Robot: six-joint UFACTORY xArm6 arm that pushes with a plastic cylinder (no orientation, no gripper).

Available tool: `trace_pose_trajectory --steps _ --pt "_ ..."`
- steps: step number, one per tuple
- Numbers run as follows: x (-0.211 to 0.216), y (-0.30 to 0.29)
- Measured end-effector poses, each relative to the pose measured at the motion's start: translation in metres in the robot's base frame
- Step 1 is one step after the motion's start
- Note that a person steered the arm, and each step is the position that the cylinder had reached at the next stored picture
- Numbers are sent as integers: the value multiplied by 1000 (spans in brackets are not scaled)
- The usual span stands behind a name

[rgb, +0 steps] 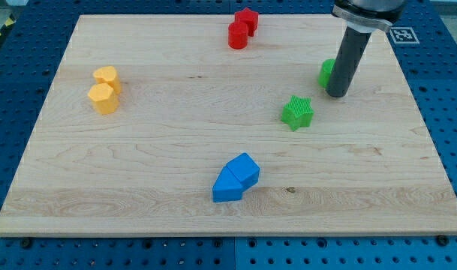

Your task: Point your arm to the red circle

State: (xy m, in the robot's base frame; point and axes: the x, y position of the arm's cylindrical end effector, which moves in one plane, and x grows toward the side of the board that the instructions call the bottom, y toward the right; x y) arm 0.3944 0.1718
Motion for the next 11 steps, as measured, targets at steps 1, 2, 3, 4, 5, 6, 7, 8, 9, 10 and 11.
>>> trace_pose_trajectory --steps 1,2,3,4,5,6,7,8,9,10,11 --pt "-13 -1" --pt "-30 -1" --pt "-30 -7" --pt "-33 -56" --pt "-66 -103" --pt "-99 -135" --pt "-99 -154" --pt "-100 -195" --pt "-126 -205" --pt "-129 -205" --pt "-129 -205"
